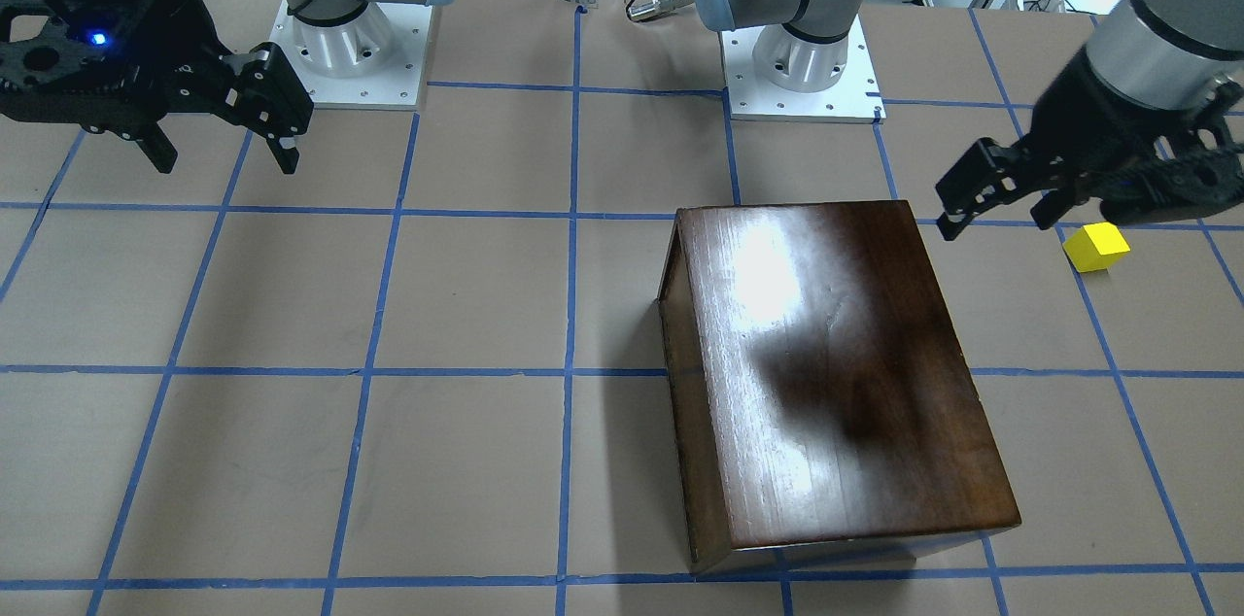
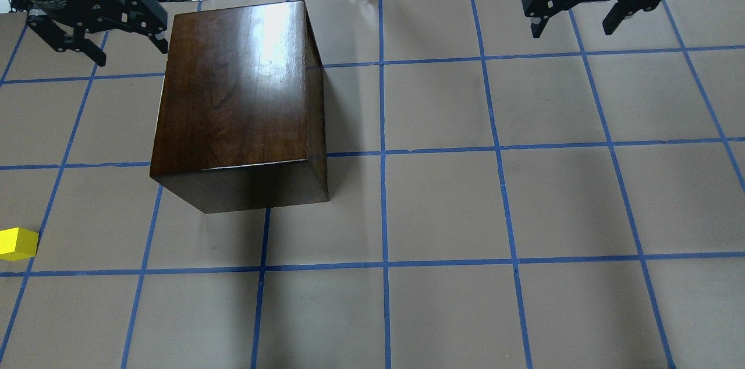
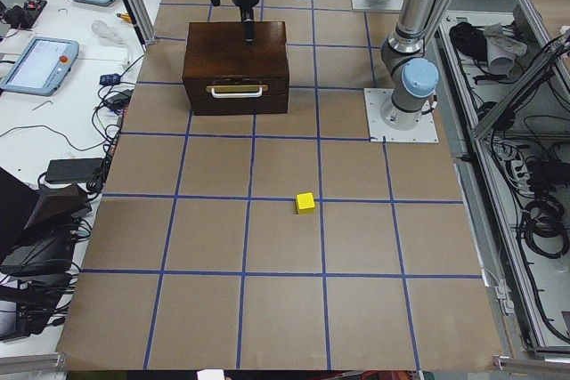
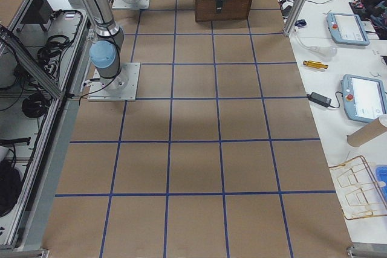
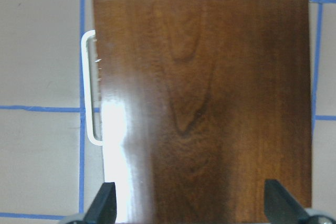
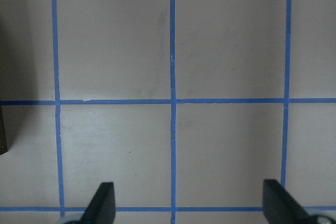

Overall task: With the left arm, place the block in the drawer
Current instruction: 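Move the left gripper down beside the cabinet toward the white drawer handle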

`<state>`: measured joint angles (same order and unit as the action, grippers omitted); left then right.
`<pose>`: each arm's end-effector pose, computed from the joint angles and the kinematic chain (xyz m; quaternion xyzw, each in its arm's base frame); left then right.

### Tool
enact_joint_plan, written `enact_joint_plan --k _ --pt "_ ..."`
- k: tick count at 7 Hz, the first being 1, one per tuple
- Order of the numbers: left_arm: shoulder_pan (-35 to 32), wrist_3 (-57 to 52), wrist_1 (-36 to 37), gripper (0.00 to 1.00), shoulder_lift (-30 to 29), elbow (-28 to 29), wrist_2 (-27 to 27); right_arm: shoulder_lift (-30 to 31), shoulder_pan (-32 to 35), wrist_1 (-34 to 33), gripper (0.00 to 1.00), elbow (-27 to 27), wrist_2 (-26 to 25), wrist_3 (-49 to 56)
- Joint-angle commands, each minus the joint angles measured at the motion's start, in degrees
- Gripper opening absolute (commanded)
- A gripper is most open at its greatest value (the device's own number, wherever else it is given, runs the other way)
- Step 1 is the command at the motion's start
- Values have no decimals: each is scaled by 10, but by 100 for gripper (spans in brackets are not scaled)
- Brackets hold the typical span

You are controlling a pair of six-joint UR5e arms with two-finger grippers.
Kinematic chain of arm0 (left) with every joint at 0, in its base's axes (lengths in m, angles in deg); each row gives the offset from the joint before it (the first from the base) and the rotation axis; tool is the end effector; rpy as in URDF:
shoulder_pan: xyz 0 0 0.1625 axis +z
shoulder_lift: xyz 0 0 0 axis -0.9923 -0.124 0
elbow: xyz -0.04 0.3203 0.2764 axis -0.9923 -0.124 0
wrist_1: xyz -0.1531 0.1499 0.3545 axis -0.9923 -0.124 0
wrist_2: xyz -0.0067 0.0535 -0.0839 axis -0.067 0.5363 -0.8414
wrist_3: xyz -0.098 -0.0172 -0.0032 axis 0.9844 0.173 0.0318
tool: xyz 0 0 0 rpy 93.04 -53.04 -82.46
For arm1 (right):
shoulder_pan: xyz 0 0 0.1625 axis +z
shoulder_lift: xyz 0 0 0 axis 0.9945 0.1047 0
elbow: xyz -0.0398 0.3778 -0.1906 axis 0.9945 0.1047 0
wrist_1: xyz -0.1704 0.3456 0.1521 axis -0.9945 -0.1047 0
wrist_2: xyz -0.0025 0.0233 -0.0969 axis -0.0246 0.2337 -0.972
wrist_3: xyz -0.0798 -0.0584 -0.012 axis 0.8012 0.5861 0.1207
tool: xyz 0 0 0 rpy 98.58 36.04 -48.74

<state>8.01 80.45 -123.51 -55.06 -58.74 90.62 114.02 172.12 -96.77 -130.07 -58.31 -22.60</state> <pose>0.0059 -0.5510 0.4963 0.0857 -0.9960 0.0041 0.0237 0.1178 -0.5200 0.5415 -0.0016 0.9993 -0.0378 0.0057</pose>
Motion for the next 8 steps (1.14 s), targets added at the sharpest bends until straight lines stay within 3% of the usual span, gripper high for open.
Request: enact_joint_plan --k 1,3,8 --pt "78 -71 -14 100 -31 -2 -19 0 0 0 100 0 0 0" --pt "118 -137 19 100 -74 -15 -41 0 0 0 100 0 0 0" --pt "122 -171 92 100 -147 -60 -128 0 0 0 100 0 1 0"
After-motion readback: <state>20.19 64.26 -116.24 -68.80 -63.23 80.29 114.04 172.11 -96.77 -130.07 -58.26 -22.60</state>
